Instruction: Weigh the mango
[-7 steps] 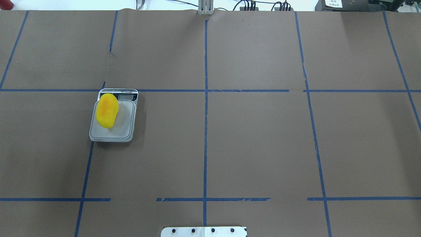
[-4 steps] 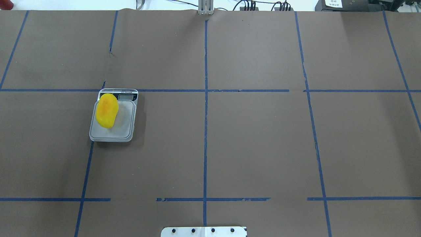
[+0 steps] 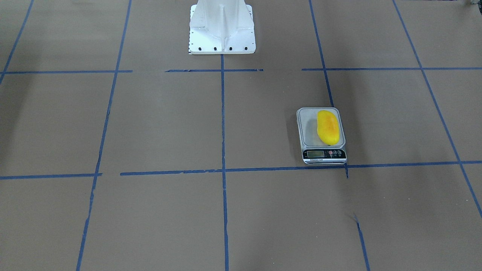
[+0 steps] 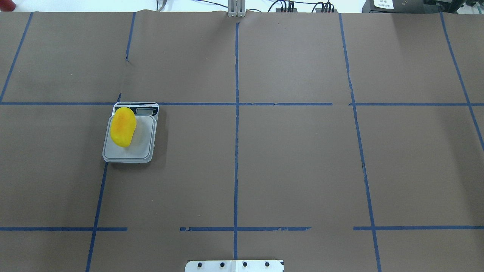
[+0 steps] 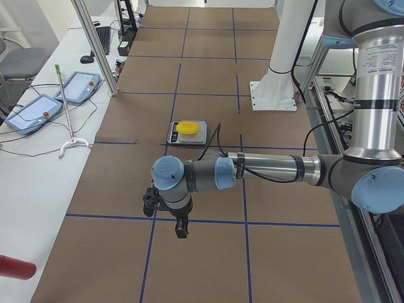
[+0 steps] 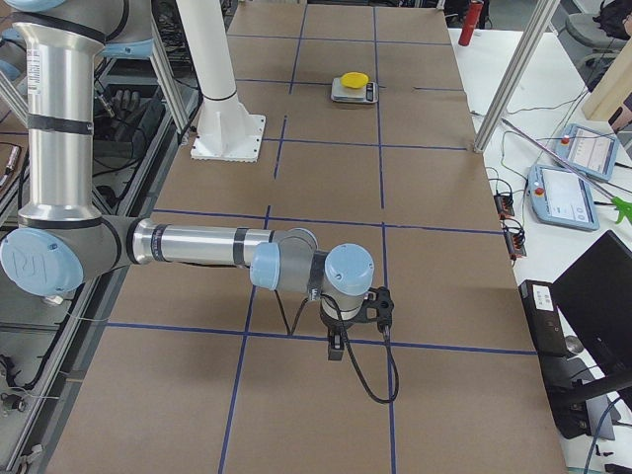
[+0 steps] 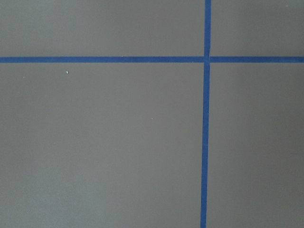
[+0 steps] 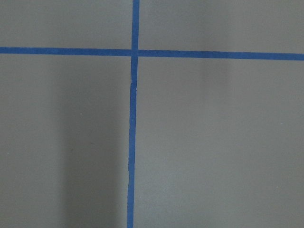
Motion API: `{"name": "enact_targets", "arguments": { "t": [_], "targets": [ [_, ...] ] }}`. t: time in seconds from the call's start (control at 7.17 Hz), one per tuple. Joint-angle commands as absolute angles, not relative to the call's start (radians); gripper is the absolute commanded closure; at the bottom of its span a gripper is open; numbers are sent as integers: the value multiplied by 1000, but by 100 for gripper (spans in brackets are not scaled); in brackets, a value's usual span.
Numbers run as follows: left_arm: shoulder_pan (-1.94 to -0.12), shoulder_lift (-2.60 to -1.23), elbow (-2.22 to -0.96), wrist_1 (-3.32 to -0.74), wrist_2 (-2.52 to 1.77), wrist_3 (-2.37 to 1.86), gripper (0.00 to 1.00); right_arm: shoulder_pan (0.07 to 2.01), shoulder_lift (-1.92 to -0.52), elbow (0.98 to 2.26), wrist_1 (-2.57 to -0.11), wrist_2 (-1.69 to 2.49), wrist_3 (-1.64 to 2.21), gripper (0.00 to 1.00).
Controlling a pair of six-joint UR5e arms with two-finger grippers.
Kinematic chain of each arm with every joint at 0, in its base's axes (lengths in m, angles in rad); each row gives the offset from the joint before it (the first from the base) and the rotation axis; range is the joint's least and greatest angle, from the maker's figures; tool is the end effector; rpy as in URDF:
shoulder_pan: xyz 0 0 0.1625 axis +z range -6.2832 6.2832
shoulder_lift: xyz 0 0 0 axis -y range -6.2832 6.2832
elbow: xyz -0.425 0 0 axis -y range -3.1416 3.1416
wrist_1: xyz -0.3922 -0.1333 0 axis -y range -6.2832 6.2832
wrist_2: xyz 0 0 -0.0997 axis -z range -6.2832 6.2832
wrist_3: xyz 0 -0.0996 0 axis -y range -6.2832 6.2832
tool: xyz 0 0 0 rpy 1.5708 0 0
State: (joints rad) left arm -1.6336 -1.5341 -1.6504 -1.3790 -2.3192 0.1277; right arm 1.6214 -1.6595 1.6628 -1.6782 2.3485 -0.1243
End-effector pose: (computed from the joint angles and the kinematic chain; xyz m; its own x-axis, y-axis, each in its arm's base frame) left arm -0.0945 -0.4590 0.6574 0.7270 -0.0198 -0.6864 -0.0308 0.9976 -0.0614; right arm 0.0859 -0.4426 0.6655 0.7087 -0.0151 0.7053 0.0378 0.9991 -0.0166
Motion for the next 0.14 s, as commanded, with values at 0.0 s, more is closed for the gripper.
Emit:
{"name": "enact_targets", "arguments": {
  "t": [0.0],
  "targets": [
    [-1634, -1536, -1651, -1382, -2319, 129, 0, 1621, -1658, 1663, -1678, 2349, -124, 0]
  ]
}}
